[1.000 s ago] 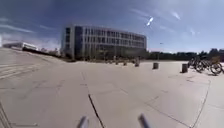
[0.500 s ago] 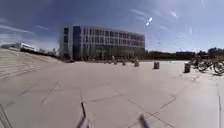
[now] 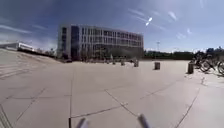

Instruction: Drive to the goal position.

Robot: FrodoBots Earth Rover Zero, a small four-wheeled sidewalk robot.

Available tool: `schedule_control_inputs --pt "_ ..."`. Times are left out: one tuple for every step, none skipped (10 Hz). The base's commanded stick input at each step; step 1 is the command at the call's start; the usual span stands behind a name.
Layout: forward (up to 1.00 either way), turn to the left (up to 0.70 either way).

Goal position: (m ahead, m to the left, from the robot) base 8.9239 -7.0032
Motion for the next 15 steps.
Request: schedule_control_inputs --pt "0.11 0.00" --pt "0.69 0.00" --pt "0.70 0.00" --pt "0.70 0.00" --pt "0.70 0.00" --pt "0.70 0.00" --pt "0.70 0.00" --pt "0.70 0.00" --pt "0.70 0.00" --pt "0.70 0.00" --pt "0.70 0.00" --pt "0.70 0.00" --pt "0.70 0.00" --pt "0.70 0.00" --pt "0.70 0.00"
